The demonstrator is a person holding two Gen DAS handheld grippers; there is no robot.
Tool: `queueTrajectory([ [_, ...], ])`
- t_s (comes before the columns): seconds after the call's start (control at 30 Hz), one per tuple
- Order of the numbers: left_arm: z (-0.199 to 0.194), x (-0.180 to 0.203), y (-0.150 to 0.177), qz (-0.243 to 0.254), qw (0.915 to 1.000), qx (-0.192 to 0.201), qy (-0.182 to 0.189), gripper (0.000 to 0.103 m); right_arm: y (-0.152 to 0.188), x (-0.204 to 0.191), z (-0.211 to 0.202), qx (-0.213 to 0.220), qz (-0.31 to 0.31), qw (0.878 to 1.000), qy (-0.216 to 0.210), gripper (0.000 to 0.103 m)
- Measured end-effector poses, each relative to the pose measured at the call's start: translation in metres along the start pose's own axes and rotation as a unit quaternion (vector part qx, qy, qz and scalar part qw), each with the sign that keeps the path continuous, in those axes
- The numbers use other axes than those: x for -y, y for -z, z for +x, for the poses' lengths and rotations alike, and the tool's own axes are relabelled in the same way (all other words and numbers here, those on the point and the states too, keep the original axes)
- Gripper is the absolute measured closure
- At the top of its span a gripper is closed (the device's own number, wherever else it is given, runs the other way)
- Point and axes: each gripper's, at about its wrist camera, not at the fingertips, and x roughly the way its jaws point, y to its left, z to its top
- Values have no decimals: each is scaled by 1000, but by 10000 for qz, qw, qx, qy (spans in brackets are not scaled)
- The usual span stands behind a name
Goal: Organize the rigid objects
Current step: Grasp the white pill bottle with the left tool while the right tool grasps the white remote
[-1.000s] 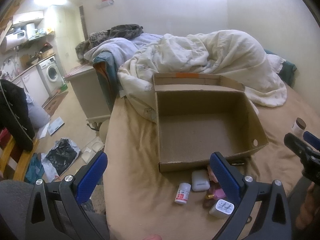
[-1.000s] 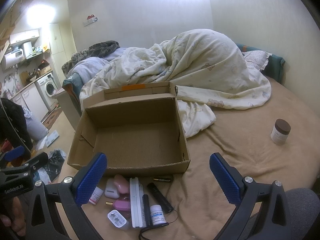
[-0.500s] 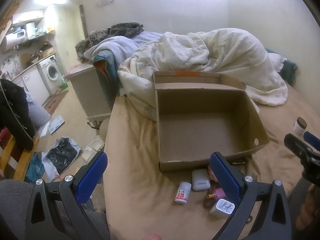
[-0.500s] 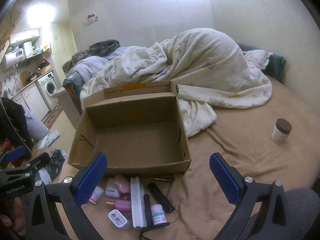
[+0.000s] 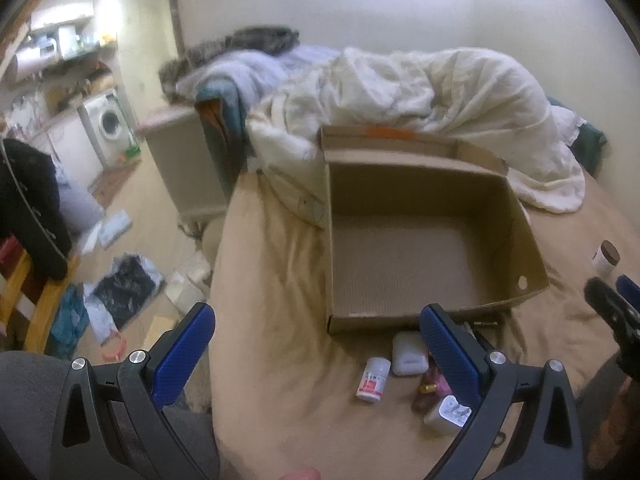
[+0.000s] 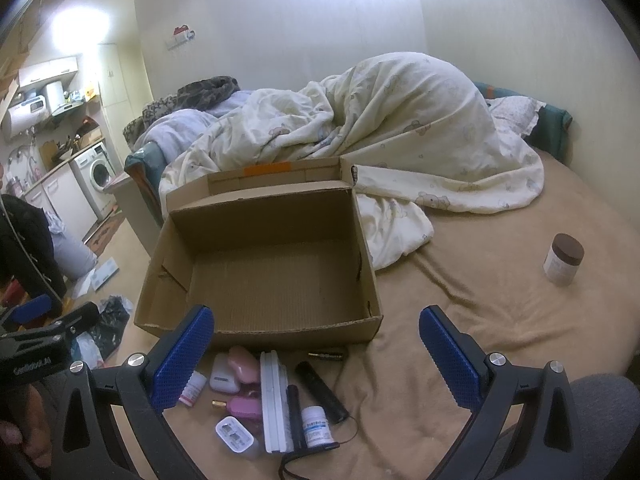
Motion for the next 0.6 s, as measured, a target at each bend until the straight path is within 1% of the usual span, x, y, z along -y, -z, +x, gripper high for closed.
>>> queueTrajectory([
  [0.03, 5, 1, -4, -4, 9999, -159, 55, 1, 2, 0, 1, -13, 7, 10000, 13, 0],
  [0.07, 16, 2, -10, 19, 9988, -455, 152, 1, 3, 1, 3, -35, 12, 10000, 47, 0],
  [0.13, 33, 4, -19, 51, 9960, -854, 254, 1, 6, 3, 7, -106, 7, 9999, 130, 0],
  [0.17, 41, 6, -21, 63, 9940, -1052, 302, 1, 6, 3, 9, -140, 16, 9998, 148, 0],
  [0.23, 67, 10, -22, 184, 9858, -1629, 353, 1, 5, 7, 13, -254, 93, 9995, 172, 0],
  [0.27, 81, 12, -20, 224, 9795, -1953, 431, 1, 7, 9, 14, -289, 131, 9993, 184, 0],
  [0.3, 97, 15, -16, 305, 9712, -2308, 499, 4, 8, 11, 15, -319, 167, 9991, 201, 0],
  [0.33, 107, 19, -12, 374, 9648, -2543, 552, 13, 5, 12, 15, -352, 198, 9990, 215, 0],
  [0.4, 129, 25, 1, 484, 9525, -2951, 580, 26, 5, 15, 16, -412, 273, 9985, 234, 0],
  [0.43, 136, 27, 5, 488, 9478, -3092, 608, 27, 5, 17, 18, -454, 328, 9982, 235, 0],
  [0.47, 147, 29, 12, 447, 9407, -3292, 684, 28, 6, 19, 18, -488, 376, 9978, 234, 0],
  [0.53, 155, 33, 18, 397, 9344, -3448, 806, 29, 5, 20, 20, -557, 432, 9972, 229, 0],
  [0.6, 166, 43, 25, 530, 9253, -3652, 876, 29, 5, 20, 22, -605, 433, 9970, 228, 0],
])
